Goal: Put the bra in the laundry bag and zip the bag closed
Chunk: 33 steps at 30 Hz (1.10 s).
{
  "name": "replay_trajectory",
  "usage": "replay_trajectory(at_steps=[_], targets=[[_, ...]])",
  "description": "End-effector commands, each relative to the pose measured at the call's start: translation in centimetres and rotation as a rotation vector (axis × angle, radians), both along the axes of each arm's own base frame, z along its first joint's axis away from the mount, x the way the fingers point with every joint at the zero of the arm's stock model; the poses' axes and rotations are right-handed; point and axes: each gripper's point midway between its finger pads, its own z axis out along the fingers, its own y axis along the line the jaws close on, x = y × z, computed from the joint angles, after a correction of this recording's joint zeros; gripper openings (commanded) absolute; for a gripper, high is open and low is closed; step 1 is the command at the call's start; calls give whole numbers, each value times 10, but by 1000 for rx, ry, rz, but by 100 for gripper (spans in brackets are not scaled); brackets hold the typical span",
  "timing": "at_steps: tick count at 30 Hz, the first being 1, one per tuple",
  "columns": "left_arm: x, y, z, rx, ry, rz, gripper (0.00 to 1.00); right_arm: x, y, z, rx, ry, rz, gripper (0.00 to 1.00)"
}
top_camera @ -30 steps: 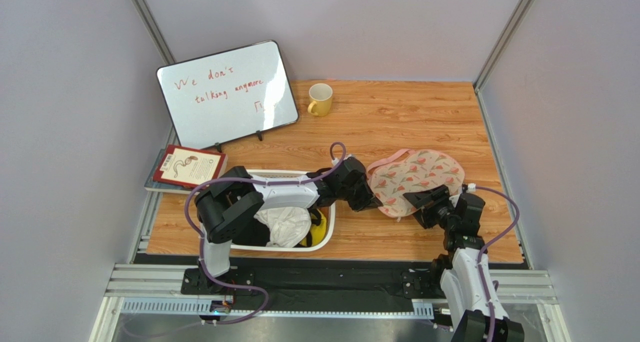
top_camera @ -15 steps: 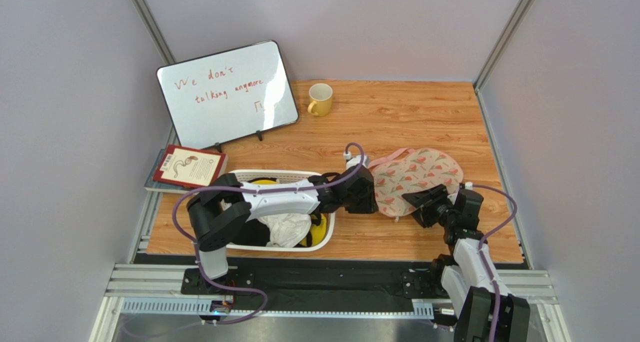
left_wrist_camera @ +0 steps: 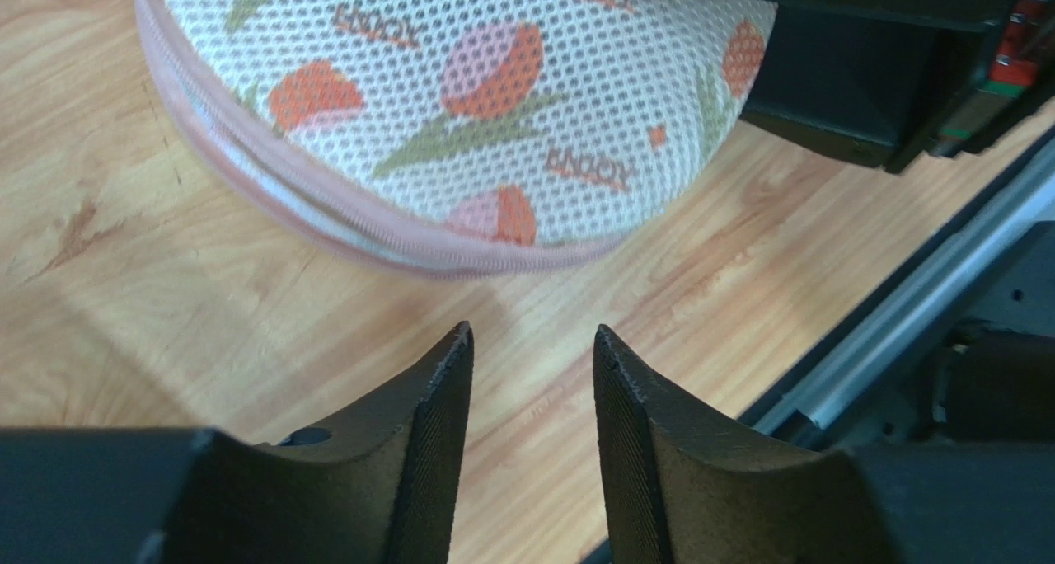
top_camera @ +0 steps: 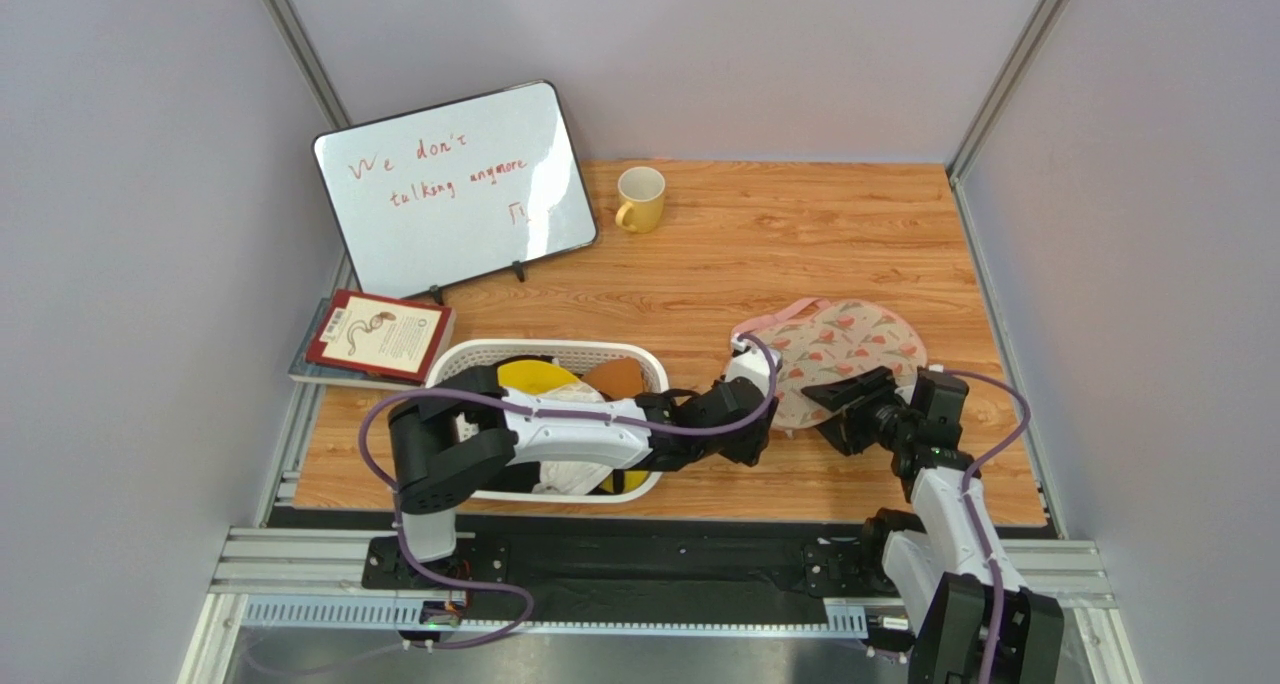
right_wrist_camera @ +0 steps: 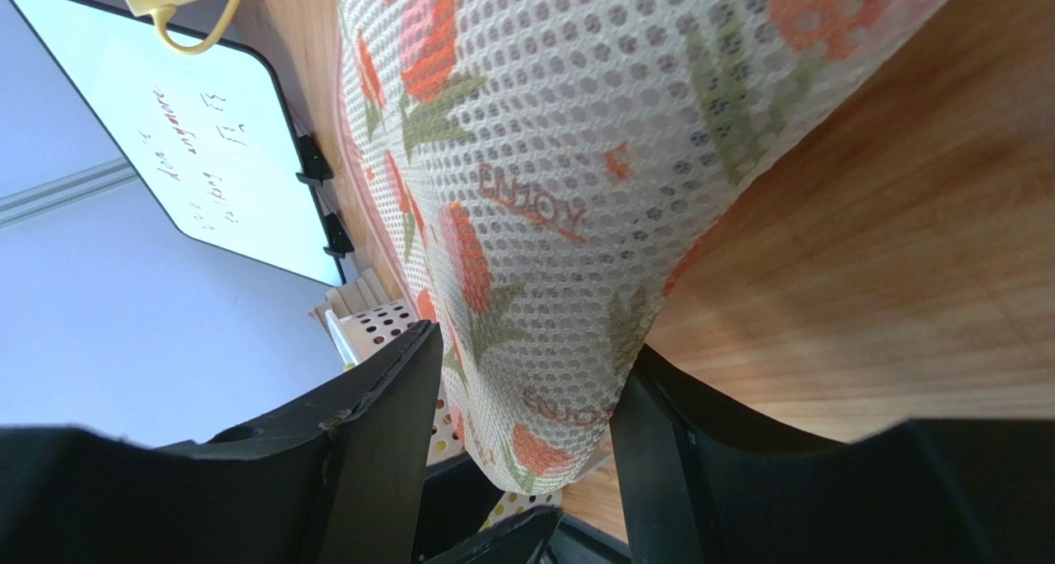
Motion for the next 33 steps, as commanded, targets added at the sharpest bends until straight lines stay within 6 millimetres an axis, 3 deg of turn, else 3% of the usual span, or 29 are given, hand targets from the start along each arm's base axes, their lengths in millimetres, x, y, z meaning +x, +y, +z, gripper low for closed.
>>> replay_trajectory(at_steps=[1, 8, 18, 22, 27, 30, 33], targets=[[16, -30, 20, -59, -145, -21, 49, 3, 4, 17, 52, 10, 6, 56], [19, -50, 23, -80, -217, -24, 53, -1, 5, 16, 76, 54, -15, 56], [16, -58, 15, -82, -223, 29, 55, -5, 4, 11, 116, 120, -68, 56], [7, -59, 9, -77, -235, 18, 54, -4, 4, 13, 123, 120, -79, 56], [5, -56, 2, -80, -233, 44, 45, -4, 2, 10, 113, 123, -85, 56], [7, -50, 7, -97, -232, 73, 45, -4, 1, 7, 93, 128, -79, 56], [7, -45, 12, -69, -226, 68, 51, -7, -3, 2, 55, 137, -82, 56]])
